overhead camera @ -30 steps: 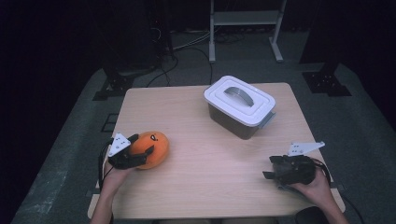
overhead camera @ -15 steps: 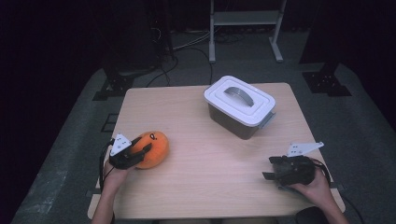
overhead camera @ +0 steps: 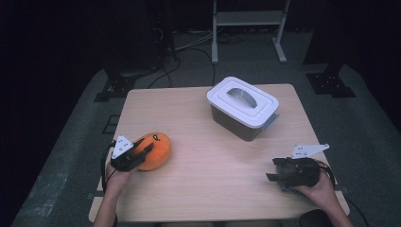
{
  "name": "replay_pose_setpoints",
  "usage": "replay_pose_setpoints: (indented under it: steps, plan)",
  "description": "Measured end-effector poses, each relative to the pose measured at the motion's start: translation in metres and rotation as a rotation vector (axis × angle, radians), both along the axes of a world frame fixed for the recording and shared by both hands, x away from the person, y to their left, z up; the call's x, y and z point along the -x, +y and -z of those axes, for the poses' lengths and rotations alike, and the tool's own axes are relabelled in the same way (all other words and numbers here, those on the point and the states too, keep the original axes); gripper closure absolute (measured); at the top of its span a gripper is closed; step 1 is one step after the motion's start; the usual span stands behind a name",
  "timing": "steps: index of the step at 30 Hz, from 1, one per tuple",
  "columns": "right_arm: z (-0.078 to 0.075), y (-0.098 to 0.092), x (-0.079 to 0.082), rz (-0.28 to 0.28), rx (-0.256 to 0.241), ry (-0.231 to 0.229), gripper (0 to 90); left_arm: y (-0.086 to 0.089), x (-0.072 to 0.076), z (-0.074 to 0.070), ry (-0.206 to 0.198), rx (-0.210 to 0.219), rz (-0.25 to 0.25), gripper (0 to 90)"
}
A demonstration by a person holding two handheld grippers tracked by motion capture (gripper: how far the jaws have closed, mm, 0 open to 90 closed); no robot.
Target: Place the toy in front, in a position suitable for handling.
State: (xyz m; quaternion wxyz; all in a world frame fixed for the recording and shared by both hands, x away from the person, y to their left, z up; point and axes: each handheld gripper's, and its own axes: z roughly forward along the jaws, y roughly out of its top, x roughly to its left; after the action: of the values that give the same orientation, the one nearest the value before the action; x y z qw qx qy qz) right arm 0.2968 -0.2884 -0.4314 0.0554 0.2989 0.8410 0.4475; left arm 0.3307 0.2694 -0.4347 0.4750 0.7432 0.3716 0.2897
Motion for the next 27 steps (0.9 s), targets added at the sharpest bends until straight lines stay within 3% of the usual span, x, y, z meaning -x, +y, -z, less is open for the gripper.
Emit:
replay_pose_setpoints:
  steps: [3, 13, 27]
  plan:
    - [0.000, 0.000, 0.000, 0.001, -0.003, -0.002, 28.6, 0.003, 0.001, -0.001, 0.003, 0.033, -0.013, 61.2]
    - [0.000, 0.001, 0.000, 0.001, -0.003, 0.000, 28.6, 0.008, 0.006, -0.012, -0.022, 0.085, -0.008, 61.9]
    - [0.001, 0.001, -0.001, -0.001, -0.007, 0.001, 28.6, -0.014, 0.015, -0.032, -0.063, 0.128, 0.099, 62.3]
